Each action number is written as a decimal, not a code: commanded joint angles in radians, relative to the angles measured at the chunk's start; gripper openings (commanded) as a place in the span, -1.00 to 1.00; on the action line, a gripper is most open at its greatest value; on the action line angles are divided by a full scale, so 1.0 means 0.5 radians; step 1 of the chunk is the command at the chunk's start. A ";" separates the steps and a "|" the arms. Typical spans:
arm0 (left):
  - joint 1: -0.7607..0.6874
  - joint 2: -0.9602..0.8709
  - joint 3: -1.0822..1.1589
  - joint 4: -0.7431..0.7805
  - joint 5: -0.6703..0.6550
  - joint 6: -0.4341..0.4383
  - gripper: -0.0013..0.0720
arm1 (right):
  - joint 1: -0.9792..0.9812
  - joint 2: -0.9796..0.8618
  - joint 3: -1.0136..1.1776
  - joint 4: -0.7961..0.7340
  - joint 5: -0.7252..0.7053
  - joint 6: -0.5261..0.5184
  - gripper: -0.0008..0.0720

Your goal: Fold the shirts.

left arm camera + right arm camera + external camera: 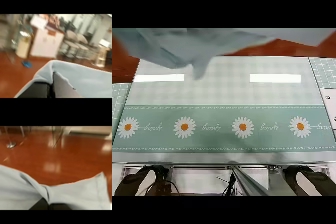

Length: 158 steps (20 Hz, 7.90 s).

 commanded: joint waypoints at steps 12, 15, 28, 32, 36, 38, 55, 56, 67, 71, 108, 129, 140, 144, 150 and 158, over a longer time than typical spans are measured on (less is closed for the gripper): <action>0.311 0.686 -0.547 0.563 -0.397 -0.217 -0.91 | -0.003 0.582 -0.681 0.223 0.652 0.159 -0.91; 0.293 0.528 -1.152 0.314 -0.351 -0.043 -0.91 | -0.002 0.555 -1.415 0.343 0.185 0.056 -0.91; -0.577 -0.834 -1.261 0.201 0.626 0.160 -0.66 | -0.008 -1.289 -1.329 1.137 -0.786 -0.063 -0.75; -0.452 -0.833 -1.202 0.352 0.286 0.062 0.97 | -0.150 -1.395 -1.170 1.164 -0.502 -0.159 0.75; 0.108 -0.829 -1.212 0.797 -0.713 -0.240 0.96 | -0.546 -1.181 -1.142 0.356 0.104 -0.238 0.74; 0.334 -0.812 -1.471 0.900 -1.009 -0.360 0.96 | -0.719 -0.941 -1.381 -0.014 0.043 -0.225 0.74; -0.160 -0.787 -2.346 -0.031 0.069 0.070 -0.70 | -1.051 -0.170 -2.832 0.609 -0.616 -0.257 0.76; -0.162 -0.795 -2.306 -0.031 0.044 0.132 -0.91 | -1.051 -0.171 -2.831 0.551 -0.659 -0.186 0.76; -0.137 -0.793 -2.061 -0.031 -0.123 0.201 -0.91 | -0.765 -0.868 -2.501 0.622 -0.723 -0.117 0.76; -0.150 -0.794 -2.061 -0.031 -0.124 0.200 -0.91 | -0.539 -1.103 -2.290 0.761 -0.788 -0.135 0.69; -0.066 0.433 -0.817 1.210 -0.444 -0.373 -0.92 | -0.342 0.706 -1.169 -0.079 0.238 0.237 -0.91; -0.328 -1.627 -0.195 0.690 -0.488 -0.323 -0.91 | -0.409 -1.337 -1.083 0.465 -0.475 -0.137 -0.91; -0.208 -1.645 -0.736 0.959 -0.952 -0.325 -0.89 | -0.371 -1.295 -1.567 0.125 -0.199 -0.189 -0.91; -0.182 -1.646 -0.655 0.983 -1.178 -0.332 0.97 | -0.387 -1.275 -1.524 0.134 -0.067 -0.117 0.73; 0.121 -1.154 -0.961 1.489 -1.344 -0.554 0.97 | -0.740 -0.723 -1.727 -0.023 -0.015 -0.124 0.72; 0.423 -0.652 -2.074 1.018 -0.948 -0.405 0.97 | -0.719 0.026 -2.746 0.592 -0.404 -0.313 0.72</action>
